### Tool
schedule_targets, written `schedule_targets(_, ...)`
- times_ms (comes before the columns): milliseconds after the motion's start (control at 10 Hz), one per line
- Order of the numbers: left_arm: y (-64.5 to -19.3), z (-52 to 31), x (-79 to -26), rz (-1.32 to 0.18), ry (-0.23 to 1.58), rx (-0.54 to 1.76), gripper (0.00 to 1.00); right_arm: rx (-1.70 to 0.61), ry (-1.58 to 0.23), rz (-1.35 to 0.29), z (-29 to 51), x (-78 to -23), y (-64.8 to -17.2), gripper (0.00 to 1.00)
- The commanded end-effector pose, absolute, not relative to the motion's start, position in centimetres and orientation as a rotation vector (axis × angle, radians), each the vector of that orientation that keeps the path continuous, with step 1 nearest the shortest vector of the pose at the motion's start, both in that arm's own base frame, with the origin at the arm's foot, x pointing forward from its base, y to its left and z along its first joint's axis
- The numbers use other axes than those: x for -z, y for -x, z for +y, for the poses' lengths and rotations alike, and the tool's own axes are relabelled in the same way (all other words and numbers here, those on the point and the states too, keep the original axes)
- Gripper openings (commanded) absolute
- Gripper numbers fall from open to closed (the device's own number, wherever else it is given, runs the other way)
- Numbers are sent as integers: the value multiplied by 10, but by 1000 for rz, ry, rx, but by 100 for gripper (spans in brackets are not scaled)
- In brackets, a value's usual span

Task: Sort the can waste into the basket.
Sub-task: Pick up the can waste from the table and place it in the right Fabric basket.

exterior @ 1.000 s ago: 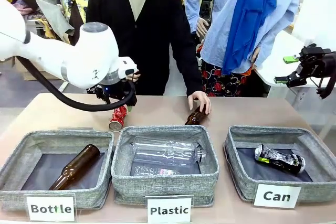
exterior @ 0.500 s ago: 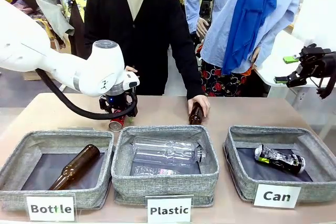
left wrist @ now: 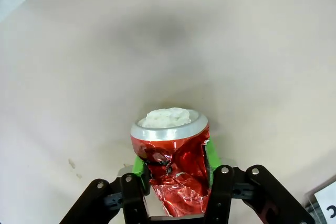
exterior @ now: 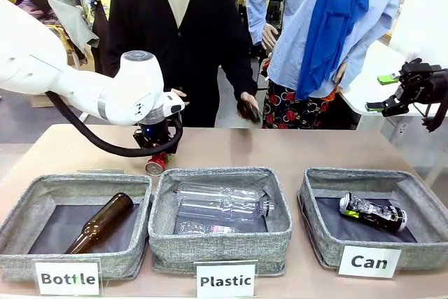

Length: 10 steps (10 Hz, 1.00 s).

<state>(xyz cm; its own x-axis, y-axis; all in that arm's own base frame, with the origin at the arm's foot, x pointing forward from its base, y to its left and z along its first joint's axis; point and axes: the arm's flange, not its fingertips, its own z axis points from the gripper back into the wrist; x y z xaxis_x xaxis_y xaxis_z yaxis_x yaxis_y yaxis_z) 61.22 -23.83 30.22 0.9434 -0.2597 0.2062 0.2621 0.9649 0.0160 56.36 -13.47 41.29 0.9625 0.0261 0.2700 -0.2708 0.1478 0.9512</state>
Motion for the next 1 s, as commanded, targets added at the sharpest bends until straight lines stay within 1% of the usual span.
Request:
schedule_targets(0,-614,-227,-313,-212,8,216,5,-235,-1414,-209,-136,-415,-564,100)
schedule_targets(100,-613,-218,-321,-220,16,206,0,-235,-1414,-209,-136,-415,-564,100)
schedule_targets(300,-609,-196,-341,-242,36,195,0,-235,-1414,-209,-136,-415,-564,100)
schedule_targets(500,-590,-161,-391,-296,102,238,0,-235,-1414,-209,-136,-415,-564,100)
schedule_targets(600,-569,-139,-426,-354,124,280,0,-235,-1414,-209,-136,-415,-564,100)
schedule_targets(700,-543,-125,-452,-389,140,364,0,-235,-1414,-209,-136,-415,-564,100)
schedule_targets(900,-494,-103,-484,-450,116,640,0,-235,-1414,-209,-136,-415,-564,100)
